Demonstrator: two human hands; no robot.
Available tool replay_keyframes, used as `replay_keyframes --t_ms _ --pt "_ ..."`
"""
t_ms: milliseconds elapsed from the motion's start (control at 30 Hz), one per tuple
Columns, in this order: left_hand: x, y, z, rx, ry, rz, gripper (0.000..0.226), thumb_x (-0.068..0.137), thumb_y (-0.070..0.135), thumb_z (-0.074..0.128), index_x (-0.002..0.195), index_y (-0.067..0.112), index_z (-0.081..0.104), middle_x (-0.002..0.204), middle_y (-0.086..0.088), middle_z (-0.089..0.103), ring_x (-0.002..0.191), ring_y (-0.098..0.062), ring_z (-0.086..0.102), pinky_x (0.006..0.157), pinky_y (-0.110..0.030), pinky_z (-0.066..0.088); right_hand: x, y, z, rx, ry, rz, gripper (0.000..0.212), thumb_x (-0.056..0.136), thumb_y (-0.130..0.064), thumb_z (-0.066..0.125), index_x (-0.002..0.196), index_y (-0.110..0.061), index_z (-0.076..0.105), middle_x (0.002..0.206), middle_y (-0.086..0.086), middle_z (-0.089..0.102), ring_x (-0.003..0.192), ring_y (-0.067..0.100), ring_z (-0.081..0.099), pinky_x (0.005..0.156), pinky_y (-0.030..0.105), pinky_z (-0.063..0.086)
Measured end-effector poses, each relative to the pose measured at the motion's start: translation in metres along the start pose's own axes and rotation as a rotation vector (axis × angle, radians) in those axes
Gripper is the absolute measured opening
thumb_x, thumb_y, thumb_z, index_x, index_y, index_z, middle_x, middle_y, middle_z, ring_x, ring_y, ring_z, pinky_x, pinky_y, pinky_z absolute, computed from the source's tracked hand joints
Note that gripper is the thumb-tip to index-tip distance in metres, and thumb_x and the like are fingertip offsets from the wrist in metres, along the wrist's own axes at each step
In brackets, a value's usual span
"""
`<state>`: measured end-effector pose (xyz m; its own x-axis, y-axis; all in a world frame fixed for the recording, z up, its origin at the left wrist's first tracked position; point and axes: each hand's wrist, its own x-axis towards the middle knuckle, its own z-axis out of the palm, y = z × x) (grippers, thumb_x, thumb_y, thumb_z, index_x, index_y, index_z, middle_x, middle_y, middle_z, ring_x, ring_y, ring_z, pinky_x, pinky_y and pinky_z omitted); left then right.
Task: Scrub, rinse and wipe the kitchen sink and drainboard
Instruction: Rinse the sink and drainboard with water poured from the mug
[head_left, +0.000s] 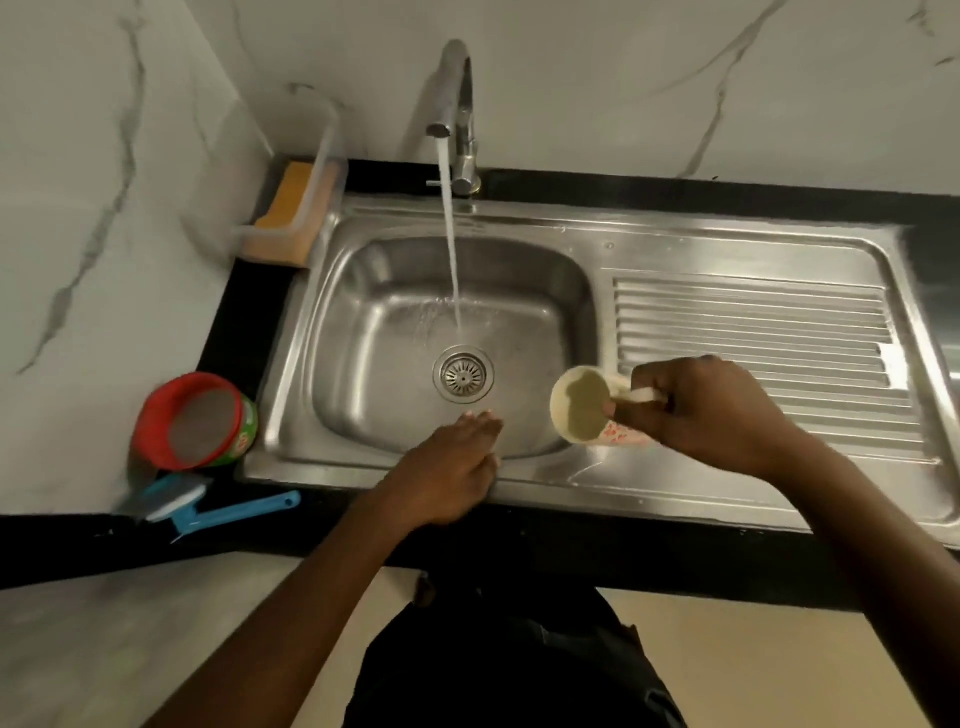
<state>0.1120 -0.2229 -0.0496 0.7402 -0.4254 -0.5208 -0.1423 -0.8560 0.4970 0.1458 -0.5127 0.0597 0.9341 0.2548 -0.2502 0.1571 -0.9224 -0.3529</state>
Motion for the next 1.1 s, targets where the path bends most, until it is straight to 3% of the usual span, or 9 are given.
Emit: replay_keyframes --t_ms 133,267,400,500,667,800,900,1100 --pt "-0.038 -0.004 0.032 0.180 -0.038 0.026 0.067 0.111 0.048 0.025 0.168 0.020 0.006 0.176 -0.001 -0.002 0.162 -0.019 -0.007 0.132 -0.044 0.000 -0.013 -0.039 0.026 -0.341 0.000 -0.172 0.051 0.091 -0.076 0.045 0.102 -0.035 0.072 0.087 -0.005 0.076 0.085 0.026 0.071 0.066 0.032 0.044" --pt "-0.046 0.005 0.054 0.205 -0.026 0.044 0.071 0.110 0.052 0.021 0.167 0.016 -0.002 0.176 -0.004 -0.007 0.161 -0.021 -0.012 0.131 -0.046 -0.004 -0.019 -0.079 0.041 -0.479 -0.042 -0.240 0.050 0.097 -0.071 0.039 0.109 -0.034 0.071 0.099 -0.002 0.077 0.089 0.024 0.072 0.066 0.031 0.038" --pt "-0.048 0.001 0.064 0.180 0.089 0.076 0.066 0.108 0.048 0.028 0.165 0.015 0.017 0.174 -0.010 0.012 0.162 -0.026 0.002 0.131 -0.051 0.005 -0.019 -0.117 0.062 -0.565 0.003 -0.289 0.052 0.098 -0.068 0.038 0.109 -0.029 0.071 0.102 0.000 0.076 0.086 0.025 0.072 0.066 0.033 0.044" --pt "-0.052 -0.010 0.065 0.201 0.150 0.082 0.062 0.108 0.047 0.033 0.161 0.015 0.027 0.172 -0.010 0.021 0.161 -0.027 0.011 0.131 -0.051 0.009 -0.019 -0.144 0.073 -0.617 0.042 -0.334 0.045 0.100 -0.061 0.041 0.109 -0.026 0.069 0.103 0.002 0.075 0.091 0.027 0.071 0.064 0.034 0.037" --pt "-0.061 -0.042 0.057 0.246 0.201 -0.024 0.068 0.109 0.049 0.027 0.165 0.013 0.015 0.175 -0.011 0.012 0.162 -0.027 0.005 0.131 -0.049 0.006 -0.015 -0.147 0.081 -0.559 0.074 -0.297 0.048 0.100 -0.064 0.041 0.113 -0.029 0.071 0.101 0.000 0.076 0.088 0.026 0.071 0.064 0.033 0.040" --pt "-0.075 -0.065 0.043 0.274 0.191 -0.115 0.070 0.110 0.052 0.020 0.167 0.016 0.004 0.176 -0.006 0.002 0.162 -0.022 -0.003 0.132 -0.047 0.001 -0.018 -0.124 0.079 -0.400 0.067 -0.116 0.051 0.098 -0.069 0.046 0.115 -0.029 0.072 0.096 0.000 0.077 0.084 0.024 0.070 0.072 0.034 0.052" --pt "-0.086 -0.080 0.036 0.261 0.207 -0.176 0.070 0.110 0.052 0.020 0.167 0.016 0.003 0.176 -0.007 -0.001 0.162 -0.023 -0.006 0.132 -0.047 0.001 -0.019 -0.110 0.074 -0.343 0.093 -0.016 0.048 0.097 -0.069 0.050 0.112 -0.030 0.073 0.094 0.002 0.076 0.083 0.026 0.069 0.072 0.034 0.052" --pt "-0.095 -0.080 0.037 0.181 0.185 -0.289 0.078 0.109 0.054 0.023 0.166 0.008 -0.006 0.174 -0.015 -0.012 0.161 -0.031 -0.011 0.132 -0.049 0.004 -0.004 -0.142 0.077 -0.415 0.100 -0.139 0.045 0.099 -0.064 0.050 0.113 -0.028 0.072 0.099 0.002 0.077 0.087 0.025 0.071 0.067 0.031 0.040"
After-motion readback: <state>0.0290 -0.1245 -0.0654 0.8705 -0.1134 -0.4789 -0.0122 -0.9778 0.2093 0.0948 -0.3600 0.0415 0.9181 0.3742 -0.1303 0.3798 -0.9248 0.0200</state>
